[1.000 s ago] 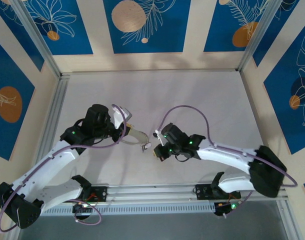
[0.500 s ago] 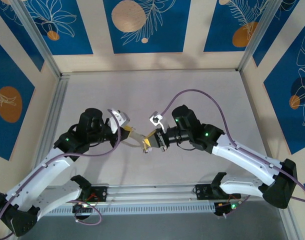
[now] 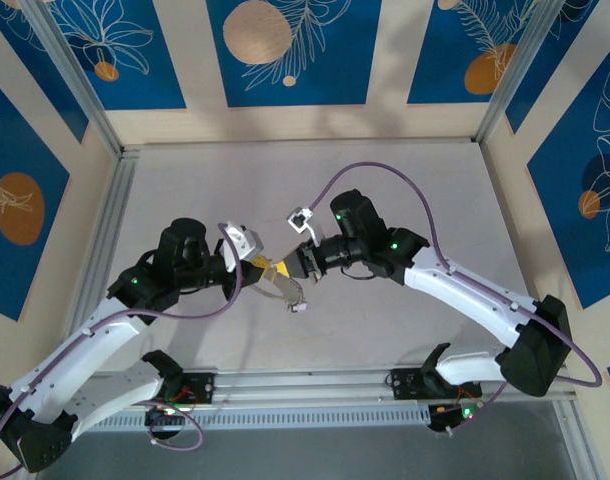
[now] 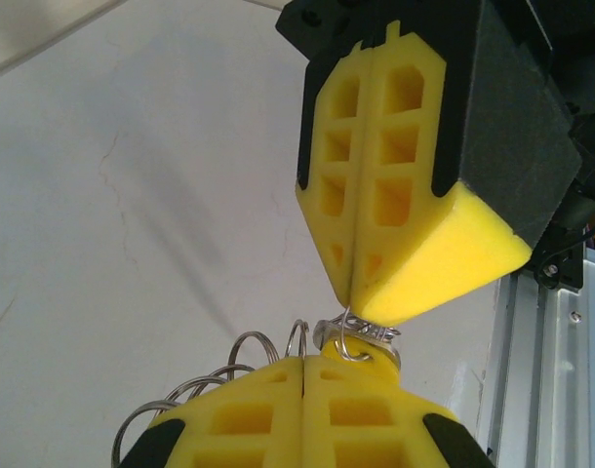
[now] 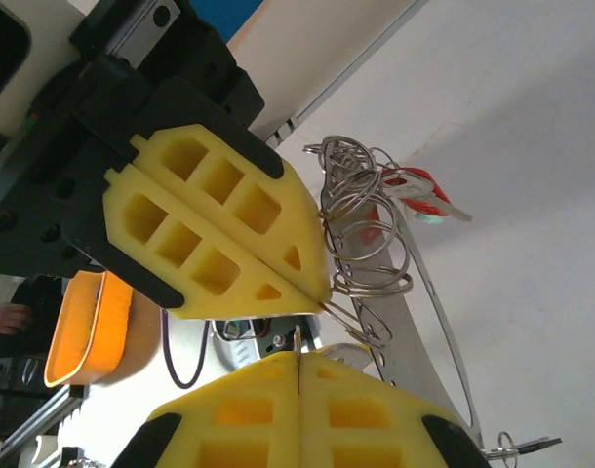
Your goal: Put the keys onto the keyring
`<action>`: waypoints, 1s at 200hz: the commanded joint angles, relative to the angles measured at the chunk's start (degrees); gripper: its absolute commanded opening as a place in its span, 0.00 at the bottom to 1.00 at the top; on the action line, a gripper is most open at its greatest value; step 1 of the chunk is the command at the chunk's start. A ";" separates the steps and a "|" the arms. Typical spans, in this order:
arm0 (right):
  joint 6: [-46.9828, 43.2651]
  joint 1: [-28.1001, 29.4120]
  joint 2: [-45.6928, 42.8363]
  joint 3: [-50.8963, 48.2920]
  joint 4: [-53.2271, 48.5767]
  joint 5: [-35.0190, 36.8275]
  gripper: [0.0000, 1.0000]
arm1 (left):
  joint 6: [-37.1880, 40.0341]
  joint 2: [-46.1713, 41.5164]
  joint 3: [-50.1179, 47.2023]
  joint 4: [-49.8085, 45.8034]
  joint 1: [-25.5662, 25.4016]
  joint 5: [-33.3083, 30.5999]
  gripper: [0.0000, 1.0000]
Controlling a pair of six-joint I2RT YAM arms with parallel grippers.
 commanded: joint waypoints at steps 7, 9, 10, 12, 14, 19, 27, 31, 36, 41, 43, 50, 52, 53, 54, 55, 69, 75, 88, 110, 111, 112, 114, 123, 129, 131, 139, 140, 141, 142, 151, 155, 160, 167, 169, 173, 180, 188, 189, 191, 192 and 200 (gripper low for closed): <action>1.56 -0.66 1.34 2.11 -1.42 -3.20 0.00 | 1.24 -1.00 -0.27 1.51 -0.80 2.02 0.00; 1.59 -0.70 1.48 2.16 -1.55 -3.20 0.00 | 1.22 -1.03 -0.29 1.40 -0.82 1.99 0.00; 1.60 -0.66 1.50 2.19 -1.63 -3.20 0.00 | 1.24 -0.96 -0.28 1.38 -0.82 2.00 0.00; 1.58 -0.63 1.56 2.27 -1.80 -3.16 0.00 | 1.27 -0.97 -0.27 1.37 -0.82 1.94 0.00; 1.53 -0.69 1.66 2.40 -2.01 -3.12 0.00 | 1.27 -0.98 -0.29 1.39 -0.95 1.93 0.00; 1.45 -0.71 1.81 2.75 -2.66 -3.03 0.00 | 1.32 -0.98 -0.27 1.37 -0.92 1.77 0.00; 0.98 -0.63 2.02 3.39 -3.99 -2.38 0.00 | 1.38 -0.98 -0.19 1.34 -0.98 1.60 0.00; 0.66 -0.55 2.03 3.59 -4.77 -1.79 0.00 | 1.38 -0.98 -0.18 1.30 -1.06 1.44 0.00; 0.22 -0.36 2.04 3.91 -5.69 -1.02 0.00 | 1.34 -1.05 -0.18 1.22 -1.03 1.21 0.00; -0.10 -0.29 1.97 4.20 -6.49 -0.16 0.00 | 1.46 -1.06 -0.18 1.16 -1.11 0.95 0.00; -0.25 -0.23 1.85 4.25 -6.75 0.07 0.00 | 1.50 -1.04 -0.18 1.12 -1.11 0.89 0.00; -0.40 -0.19 1.75 4.56 -7.57 1.07 0.00 | 1.58 -0.99 -0.23 0.94 -1.22 0.62 0.00; -0.48 -0.19 1.73 4.62 -7.76 1.38 0.00 | 1.66 -0.98 -0.19 0.86 -1.21 0.54 0.00; -0.49 -0.19 1.72 4.65 -7.86 1.46 0.00 | 1.67 -0.98 -0.19 0.85 -1.23 0.53 0.00; -0.50 -0.19 1.71 4.66 -7.95 1.55 0.00 | 1.64 -0.98 -0.19 0.85 -1.20 0.48 0.00; -0.55 -0.19 1.75 4.67 -8.03 1.68 0.00 | 1.66 -0.98 -0.18 0.84 -1.23 0.46 0.00; -0.60 -0.20 1.72 5.06 -8.82 2.61 0.00 | 1.79 -0.98 -0.10 0.79 -1.36 0.25 0.00; -0.59 -0.19 1.83 5.26 -8.99 2.86 0.00 | 1.91 -0.97 -0.11 0.73 -1.37 0.18 0.00; -0.46 -0.13 2.03 5.67 -9.34 3.35 0.00 | 2.02 -0.94 -0.09 0.60 -1.44 0.12 0.00; -0.64 -0.15 2.69 6.30 -9.93 3.88 0.00 | 2.11 -0.98 -0.01 0.45 -1.63 -0.03 0.00; -0.62 -0.12 2.72 6.36 -9.90 3.90 0.00 | 2.12 -0.98 -0.01 0.43 -1.62 -0.02 0.00; -0.65 -0.11 2.69 6.40 -9.94 3.91 0.00 | 2.12 -1.02 -0.01 0.41 -1.66 -0.01 0.00; -0.65 -0.06 2.78 6.42 -9.92 3.92 0.00 | 2.10 -1.05 -0.01 0.43 -1.63 -0.03 0.00; -0.57 0.06 2.80 6.36 -9.81 3.99 0.00 | 2.05 -1.06 -0.01 0.43 -1.71 -0.17 0.00; -0.47 0.16 2.82 6.45 -9.79 4.06 0.00 | 2.12 -1.11 -0.01 0.37 -1.86 -0.18 0.00; -0.50 0.14 2.88 6.52 -9.84 4.04 0.00 | 2.13 -1.12 -0.01 0.37 -1.85 -0.23 0.00; -0.55 0.25 2.93 6.77 -10.02 4.31 0.00 | 2.20 -1.15 -0.01 0.35 -1.88 -0.27 0.00; -0.53 0.25 2.88 6.73 -10.04 4.34 0.00 | 2.21 -1.15 -0.01 0.33 -1.83 -0.27 0.00; -0.56 0.30 2.95 6.76 -10.09 4.35 0.00 | 2.21 -1.11 -0.05 0.37 -1.81 -0.27 0.00; -0.54 0.32 2.98 6.81 -10.12 4.35 0.00 | 2.21 -1.13 -0.03 0.34 -1.84 -0.27 0.00; -0.53 0.37 3.10 7.02 -10.26 4.36 0.00 | 2.10 -1.15 -0.01 0.31 -1.87 -0.28 0.00; -0.60 0.50 3.19 6.98 -10.29 4.36 0.00 | 2.10 -1.11 -0.01 0.39 -1.89 -0.19 0.00; -0.57 0.61 3.27 7.01 -10.40 4.36 0.00 | 2.06 -1.15 -0.01 0.45 -1.89 -0.14 0.00; -0.59 0.74 3.35 7.04 -10.47 4.36 0.00 | 2.05 -1.15 -0.01 0.51 -1.95 -0.10 0.00; -0.66 0.84 3.36 7.11 -10.49 4.36 0.00 | 2.04 -1.15 -0.01 0.54 -1.96 -0.10 0.00; -0.68 0.97 3.41 7.13 -10.56 4.36 0.00 | 2.03 -1.15 -0.01 0.55 -1.89 -0.10 0.00; -0.68 1.20 3.46 7.14 -10.74 4.36 0.00 | 1.95 -1.15 -0.01 0.54 -1.96 -0.12 0.00; -0.90 1.42 3.54 7.38 -10.98 4.32 0.00 | 1.95 -1.15 0.00 0.57 -1.92 -0.23 0.00; -0.88 1.49 3.54 7.39 -11.00 4.34 0.00 | 1.95 -1.11 -0.01 0.53 -1.94 -0.25 0.00; -0.93 1.60 3.54 7.39 -11.08 4.35 0.00 | 1.91 -1.14 -0.01 0.52 -1.96 -0.31 0.00; -0.94 1.63 3.54 7.40 -11.14 4.36 0.00 | 1.93 -1.15 -0.01 0.50 -1.96 -0.34 0.00; -1.02 1.82 3.63 7.55 -11.40 4.28 0.00 | 1.91 -1.09 -0.01 0.48 -1.94 -0.49 0.00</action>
